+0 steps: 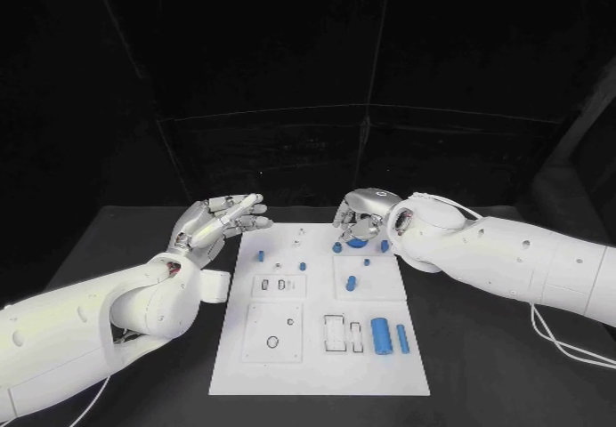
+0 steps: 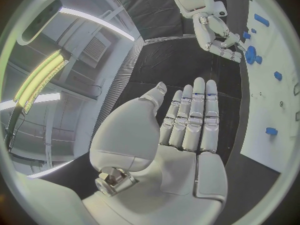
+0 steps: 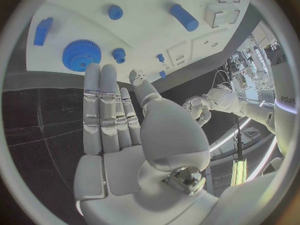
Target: Assemble the parts on the task board
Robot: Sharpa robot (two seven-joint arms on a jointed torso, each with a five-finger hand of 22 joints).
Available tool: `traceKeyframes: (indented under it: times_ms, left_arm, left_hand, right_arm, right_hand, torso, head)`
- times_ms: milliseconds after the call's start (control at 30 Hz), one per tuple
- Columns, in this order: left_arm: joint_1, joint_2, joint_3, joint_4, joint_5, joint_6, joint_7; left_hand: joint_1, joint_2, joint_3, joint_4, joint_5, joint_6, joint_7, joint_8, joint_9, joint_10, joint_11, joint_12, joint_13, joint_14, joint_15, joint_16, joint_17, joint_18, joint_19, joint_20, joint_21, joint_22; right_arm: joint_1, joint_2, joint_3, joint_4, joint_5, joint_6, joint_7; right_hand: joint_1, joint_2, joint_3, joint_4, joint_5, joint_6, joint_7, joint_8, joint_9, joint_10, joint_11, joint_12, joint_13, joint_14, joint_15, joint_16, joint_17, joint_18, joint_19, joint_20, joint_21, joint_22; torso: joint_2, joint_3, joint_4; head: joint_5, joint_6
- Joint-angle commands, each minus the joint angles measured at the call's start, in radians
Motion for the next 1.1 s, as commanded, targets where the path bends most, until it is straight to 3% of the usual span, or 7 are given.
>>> traceKeyframes:
  times_ms: [33, 167, 400, 800, 1100]
  left_arm:
    - [0.001, 0.002, 0.001, 0.001, 0.006, 0.042, 0.008]
    - [0.001, 0.003, 0.001, -0.001, 0.006, 0.045, 0.002]
    - [0.001, 0.005, 0.001, -0.004, 0.006, 0.046, -0.002]
    - [0.001, 0.012, 0.001, -0.006, 0.006, 0.047, -0.013]
    - [0.001, 0.013, 0.000, -0.004, 0.007, 0.046, -0.017]
  left_hand:
    - [0.000, -0.001, 0.005, -0.001, 0.003, 0.006, 0.000, -0.005, -0.001, 0.007, 0.001, -0.006, -0.001, 0.006, 0.002, -0.006, 0.001, 0.007, 0.006, -0.001, -0.006, -0.001]
    - [-0.001, 0.000, 0.006, -0.001, 0.002, 0.007, 0.001, -0.006, -0.001, 0.008, 0.001, -0.007, -0.001, 0.007, 0.002, -0.007, 0.002, 0.006, 0.007, -0.001, -0.006, -0.001]
    - [-0.002, 0.000, 0.006, -0.001, 0.002, 0.007, 0.001, -0.006, -0.001, 0.009, 0.002, -0.008, -0.001, 0.007, 0.002, -0.008, 0.002, 0.006, 0.007, -0.001, -0.007, -0.002]
    - [-0.011, 0.000, 0.007, 0.001, 0.002, 0.008, 0.005, -0.011, -0.001, 0.010, 0.004, -0.014, -0.001, 0.008, 0.003, -0.014, 0.003, 0.006, 0.009, -0.001, -0.011, -0.005]
    - [-0.012, 0.001, 0.007, 0.001, 0.002, 0.008, 0.005, -0.013, -0.001, 0.010, 0.005, -0.016, -0.001, 0.009, 0.004, -0.015, 0.003, 0.006, 0.010, 0.000, -0.012, -0.006]
  right_arm:
    - [0.004, 0.005, 0.001, -0.001, -0.081, 0.070, -0.040]
    - [0.005, 0.012, 0.001, -0.002, -0.090, 0.079, -0.042]
    - [0.006, 0.021, 0.001, -0.009, -0.095, 0.112, -0.044]
    - [0.006, 0.042, 0.001, -0.032, -0.096, 0.145, -0.032]
    - [0.006, 0.053, 0.001, -0.043, -0.096, 0.174, -0.031]
  right_hand:
    - [-0.008, -0.006, 0.010, 0.000, 0.006, -0.013, 0.000, -0.006, -0.001, -0.016, 0.001, 0.003, 0.000, 0.044, -0.005, 0.027, 0.019, 0.017, -0.001, -0.002, 0.020, 0.012]
    - [-0.012, -0.007, 0.020, 0.001, 0.006, -0.021, -0.001, -0.004, 0.000, -0.028, 0.001, 0.012, 0.001, 0.036, -0.006, 0.109, 0.075, 0.017, -0.005, -0.002, 0.082, 0.051]
    - [-0.013, -0.004, 0.032, 0.000, 0.005, -0.020, -0.001, -0.004, 0.001, -0.034, 0.002, 0.018, 0.000, 0.026, -0.005, 0.159, 0.110, 0.018, -0.018, -0.002, 0.126, 0.079]
    - [-0.004, 0.028, 0.085, -0.002, -0.013, 0.003, 0.002, -0.002, 0.001, -0.021, 0.003, 0.030, -0.001, 0.011, -0.003, 0.213, 0.145, 0.019, -0.039, 0.002, 0.177, 0.112]
    - [-0.013, 0.030, 0.140, -0.002, -0.017, 0.018, 0.000, -0.003, 0.001, -0.010, 0.002, 0.029, -0.002, 0.001, -0.005, 0.242, 0.162, 0.018, -0.054, 0.003, 0.213, 0.138]
  torso:
    - [0.011, 0.0021, -0.0009]
    - [0.013, 0.0039, -0.0052]
    - [0.016, 0.0042, -0.0003]
    - [0.021, 0.0044, -0.0019]
    - [0.025, 0.0056, -0.0015]
  head:
    - [0.000, 0.000]
    - [-0.002, 0.001]
    - [-0.003, 0.001]
    - [0.003, 0.000]
    - [0.004, -0.005]
